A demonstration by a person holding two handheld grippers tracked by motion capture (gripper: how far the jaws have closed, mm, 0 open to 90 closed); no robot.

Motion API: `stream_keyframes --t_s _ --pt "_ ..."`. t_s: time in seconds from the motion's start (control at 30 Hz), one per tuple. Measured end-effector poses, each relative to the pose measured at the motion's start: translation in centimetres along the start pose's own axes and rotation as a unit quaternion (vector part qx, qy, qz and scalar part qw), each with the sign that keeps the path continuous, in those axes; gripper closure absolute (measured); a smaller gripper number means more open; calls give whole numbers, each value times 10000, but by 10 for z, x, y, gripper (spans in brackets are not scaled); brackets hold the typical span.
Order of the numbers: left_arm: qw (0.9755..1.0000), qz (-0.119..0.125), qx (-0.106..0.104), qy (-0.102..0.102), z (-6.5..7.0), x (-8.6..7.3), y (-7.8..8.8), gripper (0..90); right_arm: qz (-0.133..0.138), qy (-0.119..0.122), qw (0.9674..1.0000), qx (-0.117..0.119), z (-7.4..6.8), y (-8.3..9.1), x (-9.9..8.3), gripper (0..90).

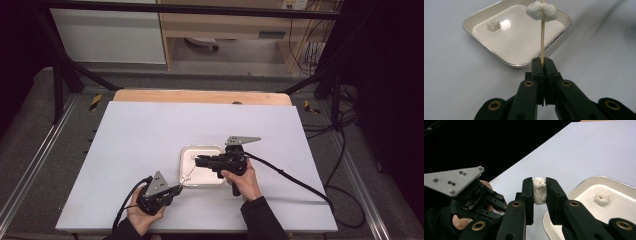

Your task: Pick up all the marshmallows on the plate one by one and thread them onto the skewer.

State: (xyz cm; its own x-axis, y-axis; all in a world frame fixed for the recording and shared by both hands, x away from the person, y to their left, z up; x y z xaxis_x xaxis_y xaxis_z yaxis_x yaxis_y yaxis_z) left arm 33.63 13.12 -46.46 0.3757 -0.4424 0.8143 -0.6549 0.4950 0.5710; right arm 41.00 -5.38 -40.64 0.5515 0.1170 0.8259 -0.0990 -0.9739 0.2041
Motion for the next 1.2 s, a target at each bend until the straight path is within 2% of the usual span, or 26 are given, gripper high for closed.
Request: stream_keyframes --t_s 0.17,0.2,0.23,0.27,0.3,0.37,0.6,0.77,0.83,0.97,1.07,1.2 --pt "10000 62 -17 10 0 1 1 887 -44 -23 10000 32 0 -3 -4 790" --pt "9998 188 -83 57 0 3 2 887 -73 -51 9999 53 0 -4 -5 790" --pt "9996 249 -99 84 1 7 4 887 -237 -124 9995 144 -1 -7 -9 790" --pt "9997 228 -12 15 1 8 4 887 -337 -111 9993 132 0 -11 -14 787" --pt "9998 222 16 -18 1 8 3 886 -321 -125 9993 131 0 -14 -17 787" --pt "9998 175 -26 66 1 5 1 886 -236 -124 9995 140 1 -16 -19 786" --pt "9998 159 -34 93 1 4 -1 885 -248 -116 9996 70 3 -18 -21 756" --pt "9997 152 -9 192 -5 3 0 885 -118 134 9997 -154 -1 -9 -13 557" --pt "9996 177 -5 238 -7 3 1 884 -146 252 9990 -331 -1 -4 -10 475" --pt "9994 256 29 243 -11 4 2 885 -323 510 9956 -714 2 3 -10 318" --pt "9993 278 20 232 -12 5 3 884 -540 699 9913 -976 5 6 -12 211" --pt "9994 281 -1 210 -14 5 5 885 -698 789 9879 -1139 8 9 -16 129"
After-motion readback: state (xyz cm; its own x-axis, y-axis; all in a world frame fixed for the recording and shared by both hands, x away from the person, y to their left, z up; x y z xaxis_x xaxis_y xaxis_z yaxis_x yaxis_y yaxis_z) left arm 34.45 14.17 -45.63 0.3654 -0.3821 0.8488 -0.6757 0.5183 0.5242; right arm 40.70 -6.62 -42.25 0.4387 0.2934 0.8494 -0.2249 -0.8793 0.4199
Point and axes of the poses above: each handheld gripper's, and its own axes: y roughly backward along the jaws, x roughly out of its top, z roughly to its right, the point moved 5 cm from there along -y, roughly forward along the jaws, and after that the axes turned 11 degrees about x, right-handed, at the moved point
